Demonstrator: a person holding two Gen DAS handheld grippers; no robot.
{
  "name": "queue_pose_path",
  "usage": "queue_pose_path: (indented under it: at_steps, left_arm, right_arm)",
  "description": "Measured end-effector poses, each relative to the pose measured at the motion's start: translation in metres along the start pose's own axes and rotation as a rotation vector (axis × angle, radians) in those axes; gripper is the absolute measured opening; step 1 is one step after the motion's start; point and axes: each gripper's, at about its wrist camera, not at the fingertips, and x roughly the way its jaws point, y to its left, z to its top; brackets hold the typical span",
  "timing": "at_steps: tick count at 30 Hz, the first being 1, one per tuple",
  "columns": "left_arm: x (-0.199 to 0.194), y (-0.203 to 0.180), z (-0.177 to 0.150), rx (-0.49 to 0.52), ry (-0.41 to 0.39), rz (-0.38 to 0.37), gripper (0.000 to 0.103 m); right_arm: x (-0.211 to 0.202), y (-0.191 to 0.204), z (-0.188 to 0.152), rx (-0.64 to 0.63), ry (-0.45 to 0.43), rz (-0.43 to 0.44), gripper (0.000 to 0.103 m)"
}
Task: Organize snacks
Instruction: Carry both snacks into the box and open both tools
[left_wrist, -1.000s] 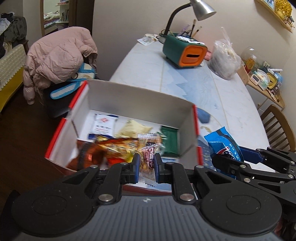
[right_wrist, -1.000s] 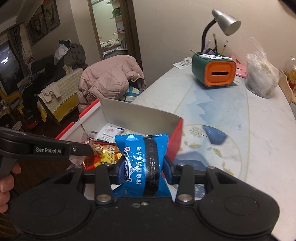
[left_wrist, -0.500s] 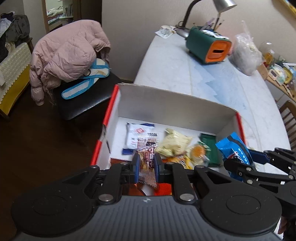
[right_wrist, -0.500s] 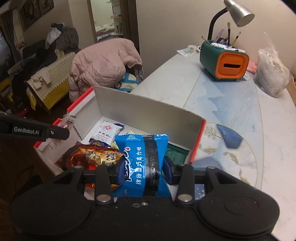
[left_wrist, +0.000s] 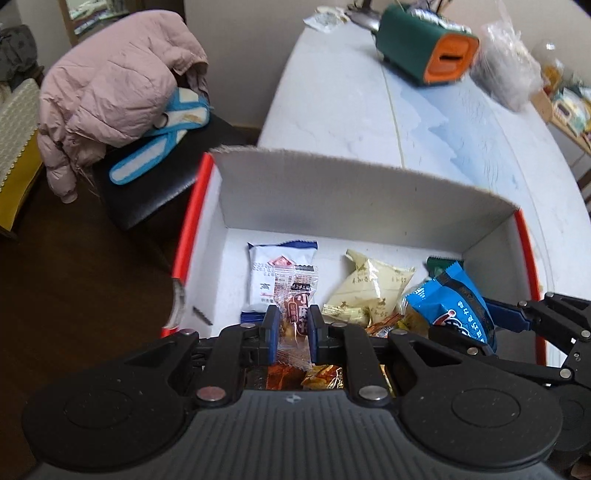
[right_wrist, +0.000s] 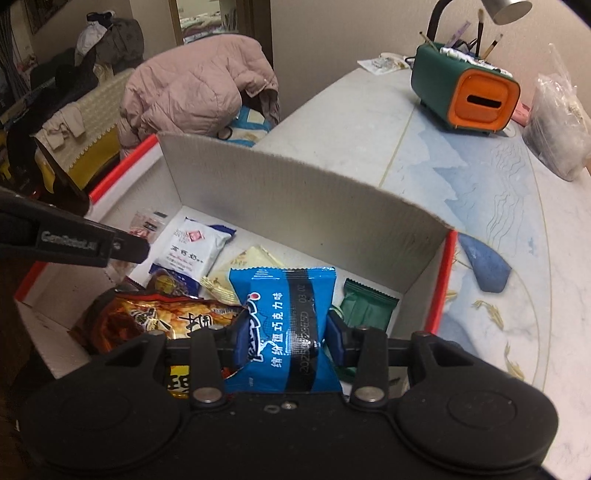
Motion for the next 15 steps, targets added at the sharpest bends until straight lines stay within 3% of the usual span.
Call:
queue_pose_path:
  at_steps: [7,15]
  left_arm:
    - [0.024,-0.005,0.0,0.019,0.072,-0.01,0.015]
    - [0.029,-0.005,-0.005,0.018,0.087,-0.012,0.016]
  right_arm:
    - [0.008,0.001,0.0,0.002,0.026,0.0,0.04]
    - [0.008,-0.001,-0.001,0.009,0.022,0.01,0.042]
